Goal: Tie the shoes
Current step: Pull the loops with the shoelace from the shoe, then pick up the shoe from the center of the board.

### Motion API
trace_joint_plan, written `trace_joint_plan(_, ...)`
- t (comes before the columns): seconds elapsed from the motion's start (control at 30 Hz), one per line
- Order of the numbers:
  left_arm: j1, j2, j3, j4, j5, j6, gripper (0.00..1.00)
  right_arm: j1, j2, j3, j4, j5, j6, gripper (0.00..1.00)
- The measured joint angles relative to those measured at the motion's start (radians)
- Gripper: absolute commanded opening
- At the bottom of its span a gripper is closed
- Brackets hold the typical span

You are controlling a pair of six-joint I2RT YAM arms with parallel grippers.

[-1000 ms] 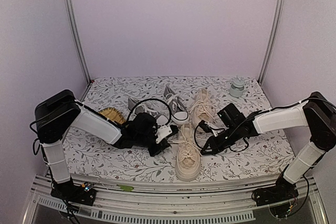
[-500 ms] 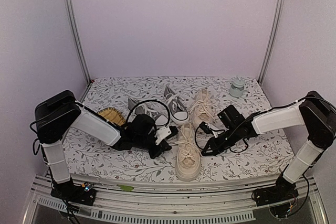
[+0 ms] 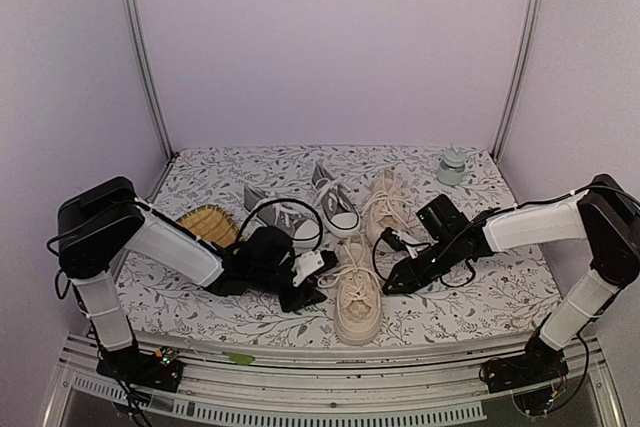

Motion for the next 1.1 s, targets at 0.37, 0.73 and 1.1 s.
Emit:
trace_joint_plan(0.37, -0.035, -0.276, -0.117, -0.064, -0.076, 0.036, 0.96, -0.005, -0.132, 0.219, -0.087, 0.118, -0.023, 0.77)
trace_joint_plan(0.73, 0.064, -0.391, -0.05, -0.054, -0.141, 0.038, 0.96, -0.004, -0.029, 0.361, -0.136, 0.196, -0.017, 0.74)
trace_joint_plan(1.1, 0.113, -0.312, 0.014, -0.055, -0.047, 0.082, 0.89, -0.005, -0.301, 0.202, -0.384, 0.081, -0.04, 0.71)
